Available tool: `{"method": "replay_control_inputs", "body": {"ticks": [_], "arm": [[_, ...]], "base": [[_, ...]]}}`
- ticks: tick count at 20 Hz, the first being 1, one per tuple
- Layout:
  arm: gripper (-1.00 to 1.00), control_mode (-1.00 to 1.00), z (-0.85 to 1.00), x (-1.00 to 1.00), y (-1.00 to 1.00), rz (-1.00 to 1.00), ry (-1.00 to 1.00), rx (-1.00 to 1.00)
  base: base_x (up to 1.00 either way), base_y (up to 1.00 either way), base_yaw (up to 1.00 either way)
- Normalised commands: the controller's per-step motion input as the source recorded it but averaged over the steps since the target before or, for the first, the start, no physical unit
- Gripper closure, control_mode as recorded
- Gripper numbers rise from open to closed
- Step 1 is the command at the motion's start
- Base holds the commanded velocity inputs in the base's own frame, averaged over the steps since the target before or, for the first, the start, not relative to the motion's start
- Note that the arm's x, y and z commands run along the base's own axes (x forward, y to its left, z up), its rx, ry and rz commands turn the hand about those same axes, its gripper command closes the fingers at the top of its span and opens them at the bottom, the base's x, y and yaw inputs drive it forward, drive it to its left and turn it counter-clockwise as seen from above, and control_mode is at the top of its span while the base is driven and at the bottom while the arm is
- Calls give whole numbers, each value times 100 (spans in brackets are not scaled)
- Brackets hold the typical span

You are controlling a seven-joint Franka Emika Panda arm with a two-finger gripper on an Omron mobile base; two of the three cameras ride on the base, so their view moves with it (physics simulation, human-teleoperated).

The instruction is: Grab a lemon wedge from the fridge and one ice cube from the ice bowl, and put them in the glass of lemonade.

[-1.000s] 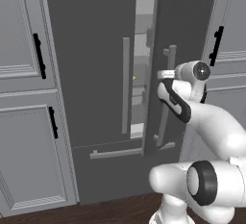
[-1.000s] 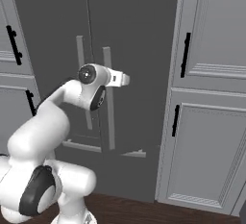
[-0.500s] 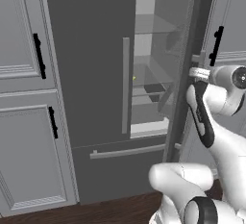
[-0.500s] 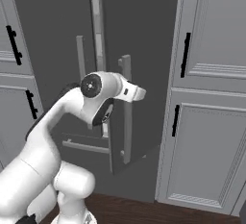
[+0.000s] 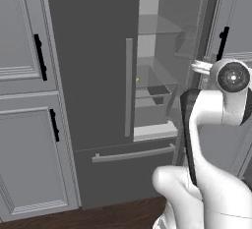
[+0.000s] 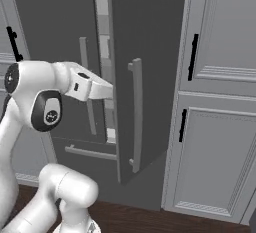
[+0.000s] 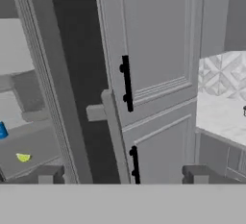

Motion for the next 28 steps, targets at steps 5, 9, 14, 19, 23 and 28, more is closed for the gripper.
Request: {"method": "replay_control_inputs", "body": {"ticks": [5,9,14,19,23,28], "arm": [[-100,-100,10,12,100,-17,22,-35],[-100,-100,0,100,49,-22,6,-18],[-100,-100,-15,100,-1,-8,4,-5],[-100,-100,-22,96,-24,0,3,0],[-100,-100,-15,65,-79,0,0,4],[-100,-100,-17,29,-100,0,0,11]], "base": [[0,0,0],[0,0,0],[0,0,0],[0,0,0],[0,0,0],[0,0,0]]}}
